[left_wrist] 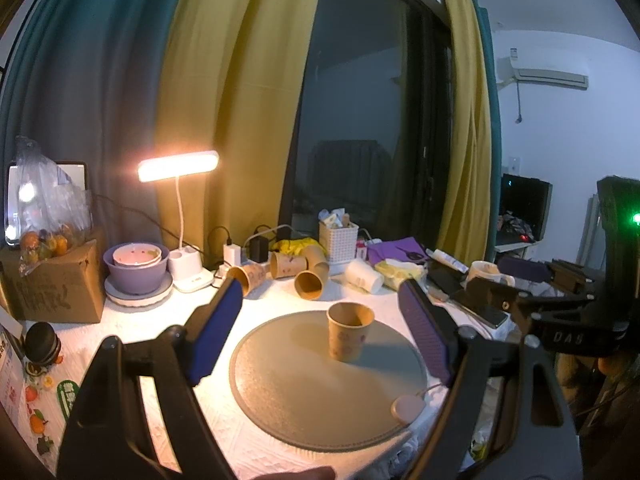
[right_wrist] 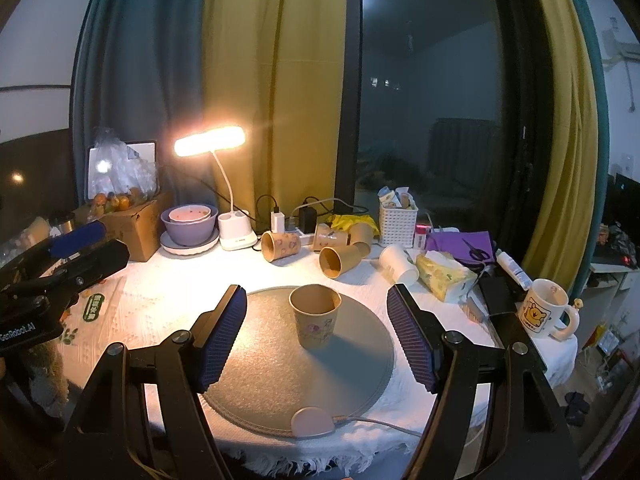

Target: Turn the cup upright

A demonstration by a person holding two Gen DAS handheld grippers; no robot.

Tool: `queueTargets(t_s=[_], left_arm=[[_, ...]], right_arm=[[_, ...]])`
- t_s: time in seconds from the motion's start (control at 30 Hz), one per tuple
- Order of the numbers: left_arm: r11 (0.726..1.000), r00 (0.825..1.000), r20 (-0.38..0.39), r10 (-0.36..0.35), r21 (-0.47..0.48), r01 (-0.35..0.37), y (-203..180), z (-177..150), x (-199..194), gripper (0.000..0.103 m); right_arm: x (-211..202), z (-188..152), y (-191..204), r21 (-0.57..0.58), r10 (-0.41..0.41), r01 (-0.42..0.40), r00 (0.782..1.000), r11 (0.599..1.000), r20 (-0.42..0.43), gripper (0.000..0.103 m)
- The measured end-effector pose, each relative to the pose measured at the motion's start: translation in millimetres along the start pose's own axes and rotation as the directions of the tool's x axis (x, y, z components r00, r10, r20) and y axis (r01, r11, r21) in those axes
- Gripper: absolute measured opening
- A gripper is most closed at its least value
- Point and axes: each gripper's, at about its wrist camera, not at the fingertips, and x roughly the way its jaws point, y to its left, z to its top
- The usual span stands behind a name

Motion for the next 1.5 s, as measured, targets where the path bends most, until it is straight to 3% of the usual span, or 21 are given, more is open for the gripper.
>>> queueTargets(t_s=[1.5], left_arm=[[1.0, 1.0, -0.008, -0.003, -0.001, 0.003, -5.0, -4.3, -2.7, 0.081]], right_arm=[[0.6, -0.5, 0.6, -0.001, 0.001, -0.001, 1.0, 1.0, -0.003, 0.076]])
